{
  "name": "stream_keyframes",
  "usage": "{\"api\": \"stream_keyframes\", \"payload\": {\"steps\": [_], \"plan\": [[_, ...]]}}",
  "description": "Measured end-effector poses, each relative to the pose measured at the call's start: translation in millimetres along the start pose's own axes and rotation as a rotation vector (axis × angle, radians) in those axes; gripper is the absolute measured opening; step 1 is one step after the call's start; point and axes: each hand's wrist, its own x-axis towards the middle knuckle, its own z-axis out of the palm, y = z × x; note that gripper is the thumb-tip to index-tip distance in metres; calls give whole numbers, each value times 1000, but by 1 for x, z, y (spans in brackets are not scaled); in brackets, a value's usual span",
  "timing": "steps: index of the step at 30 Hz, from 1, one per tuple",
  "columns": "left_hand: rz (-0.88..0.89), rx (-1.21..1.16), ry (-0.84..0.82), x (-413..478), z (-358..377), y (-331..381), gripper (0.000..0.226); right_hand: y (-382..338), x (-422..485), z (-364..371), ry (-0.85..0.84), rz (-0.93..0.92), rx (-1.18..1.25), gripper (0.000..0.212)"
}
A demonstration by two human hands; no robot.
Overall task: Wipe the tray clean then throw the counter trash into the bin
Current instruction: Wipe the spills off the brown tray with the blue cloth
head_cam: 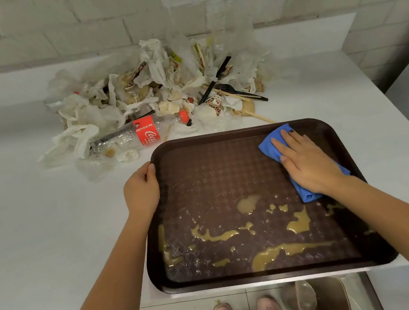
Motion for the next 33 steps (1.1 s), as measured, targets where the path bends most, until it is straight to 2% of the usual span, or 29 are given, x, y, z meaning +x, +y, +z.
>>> {"api": "stream_keyframes", "payload": {"steps": [4,8,12,15,28,33], "plan": [[-9,3,9,2,1,-4,24,-37,14,1,-16,-121,-28,61],[-11,-15,13,3,1,-3,24,-74,28,4,-34,-226,-13,53],[-24,-43,20,3,1,-3,30,-106,38,4,-52,-335,7,53],[-27,-62,23,4,2,-5,26,-126,43,5,-56,-403,15,52],[-56,-171,51,7,4,-7,36,-182,33,14,-33,-746,80,53],[-72,-186,63,8,3,-6,34,-186,28,15,-18,-808,113,59]]}}
